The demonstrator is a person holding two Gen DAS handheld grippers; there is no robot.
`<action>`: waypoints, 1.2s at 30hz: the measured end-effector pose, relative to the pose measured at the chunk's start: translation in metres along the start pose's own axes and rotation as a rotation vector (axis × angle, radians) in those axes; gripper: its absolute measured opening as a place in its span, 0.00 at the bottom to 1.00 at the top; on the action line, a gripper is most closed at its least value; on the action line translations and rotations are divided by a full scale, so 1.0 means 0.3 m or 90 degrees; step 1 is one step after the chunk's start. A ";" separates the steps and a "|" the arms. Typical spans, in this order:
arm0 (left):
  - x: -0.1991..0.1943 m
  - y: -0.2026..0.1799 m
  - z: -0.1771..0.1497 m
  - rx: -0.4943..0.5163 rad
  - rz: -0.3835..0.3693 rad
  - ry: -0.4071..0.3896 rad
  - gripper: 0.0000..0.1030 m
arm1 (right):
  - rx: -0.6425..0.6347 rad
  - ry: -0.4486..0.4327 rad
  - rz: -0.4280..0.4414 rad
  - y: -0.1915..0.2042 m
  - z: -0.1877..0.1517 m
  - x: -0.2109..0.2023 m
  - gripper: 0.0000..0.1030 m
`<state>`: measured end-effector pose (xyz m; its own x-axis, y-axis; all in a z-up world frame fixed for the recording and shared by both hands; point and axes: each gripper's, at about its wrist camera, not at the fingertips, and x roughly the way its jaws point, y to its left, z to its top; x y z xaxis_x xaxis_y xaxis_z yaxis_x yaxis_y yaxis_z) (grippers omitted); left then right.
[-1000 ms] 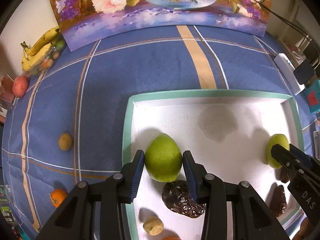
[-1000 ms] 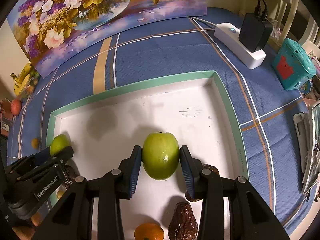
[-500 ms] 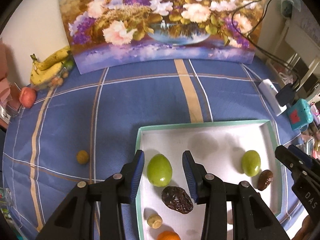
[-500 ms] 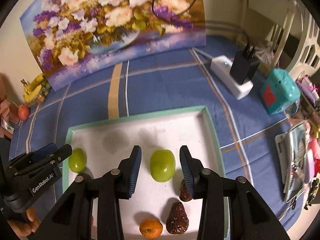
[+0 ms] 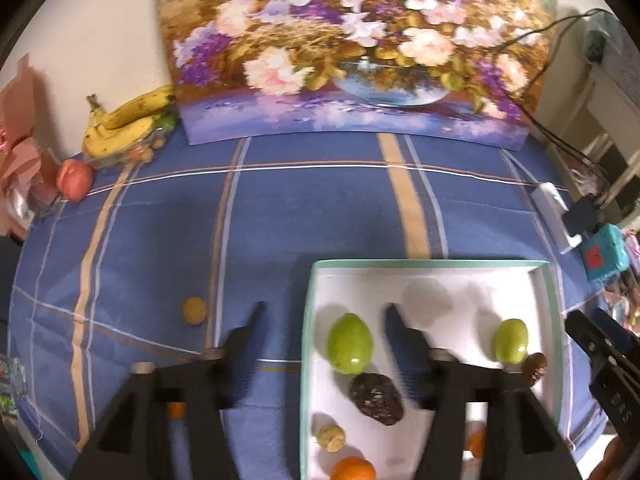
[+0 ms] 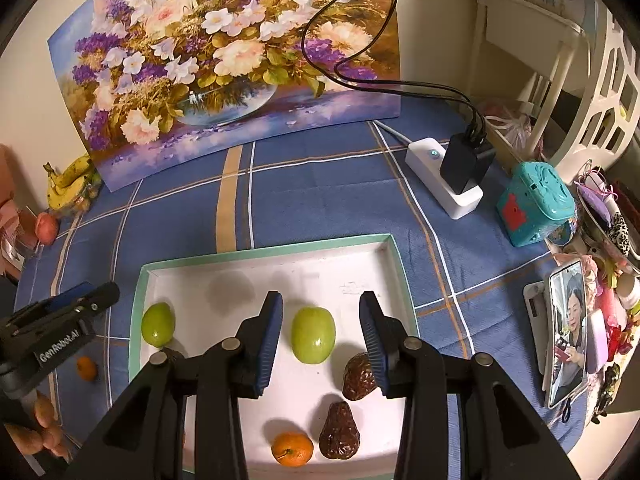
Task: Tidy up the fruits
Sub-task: 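Lift both open tools away from the green fruits in the tray, then move both tools back toward the remaining orange and brown fruit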
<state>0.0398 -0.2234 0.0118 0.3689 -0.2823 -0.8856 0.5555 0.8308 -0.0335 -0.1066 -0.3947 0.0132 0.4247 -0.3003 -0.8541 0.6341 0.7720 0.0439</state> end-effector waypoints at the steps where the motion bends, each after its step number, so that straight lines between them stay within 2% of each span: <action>1: 0.002 0.006 0.000 -0.003 0.011 0.001 0.76 | -0.001 0.002 -0.003 0.002 0.000 0.003 0.47; 3: 0.008 0.021 -0.001 -0.010 0.025 0.005 0.78 | -0.008 0.002 -0.005 0.007 -0.001 0.006 0.56; 5: 0.017 0.040 -0.003 -0.021 0.031 0.012 0.89 | -0.011 0.004 -0.004 0.010 -0.001 0.009 0.56; 7: 0.023 0.058 -0.004 -0.029 0.039 0.014 0.94 | -0.014 0.007 -0.008 0.013 -0.001 0.013 0.59; 10: 0.028 0.078 -0.003 -0.031 0.055 0.014 1.00 | -0.020 0.004 -0.018 0.017 0.000 0.018 0.74; 13: 0.030 0.093 -0.003 -0.029 0.068 0.010 1.00 | -0.024 0.007 -0.031 0.022 -0.001 0.029 0.80; 21: 0.022 0.120 0.000 -0.030 0.085 0.000 1.00 | -0.019 -0.006 -0.035 0.025 -0.003 0.038 0.81; 24: 0.012 0.121 0.000 -0.024 0.088 -0.006 1.00 | -0.012 -0.017 -0.031 0.028 -0.002 0.033 0.99; 36: -0.035 0.171 -0.018 -0.019 0.102 -0.018 1.00 | -0.024 -0.022 -0.030 0.076 -0.019 0.008 0.99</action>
<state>0.0604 -0.1752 0.0167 0.4721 -0.1586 -0.8672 0.4655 0.8802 0.0924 -0.0949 -0.3745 0.0090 0.4175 -0.3561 -0.8360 0.6293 0.7770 -0.0167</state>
